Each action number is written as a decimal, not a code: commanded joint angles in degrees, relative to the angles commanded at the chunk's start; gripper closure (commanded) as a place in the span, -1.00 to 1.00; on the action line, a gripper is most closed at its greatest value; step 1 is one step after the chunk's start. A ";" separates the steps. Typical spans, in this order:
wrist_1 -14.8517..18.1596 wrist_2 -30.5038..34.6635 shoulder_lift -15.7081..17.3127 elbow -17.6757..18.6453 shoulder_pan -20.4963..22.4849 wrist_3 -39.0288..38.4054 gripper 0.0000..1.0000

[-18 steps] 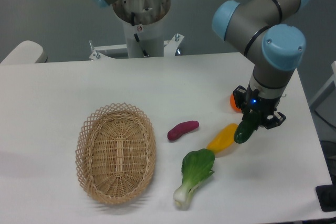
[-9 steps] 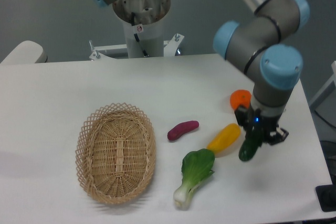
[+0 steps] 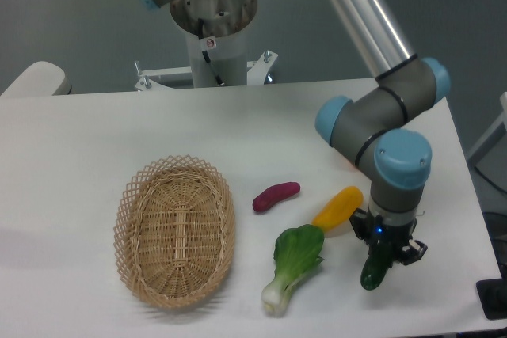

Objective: Place the cucumber on the table
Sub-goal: 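Lower the held green cucumber toward the table with the gripper, then open the gripper to release the cucumber and lift away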

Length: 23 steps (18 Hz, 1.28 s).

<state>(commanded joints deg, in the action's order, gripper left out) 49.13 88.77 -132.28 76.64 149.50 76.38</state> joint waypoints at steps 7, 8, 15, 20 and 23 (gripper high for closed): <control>0.09 0.00 -0.35 0.18 -0.18 -0.18 0.06; 0.09 0.00 -0.35 -0.08 -0.18 0.09 -0.32; 1.05 0.44 0.87 -2.46 -0.35 0.62 -0.97; 12.36 0.44 6.58 -5.53 -1.14 2.89 -0.97; 19.85 0.44 10.36 -6.15 0.96 10.27 -0.97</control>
<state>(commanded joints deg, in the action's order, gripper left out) 68.98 89.21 -121.91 70.49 150.46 86.64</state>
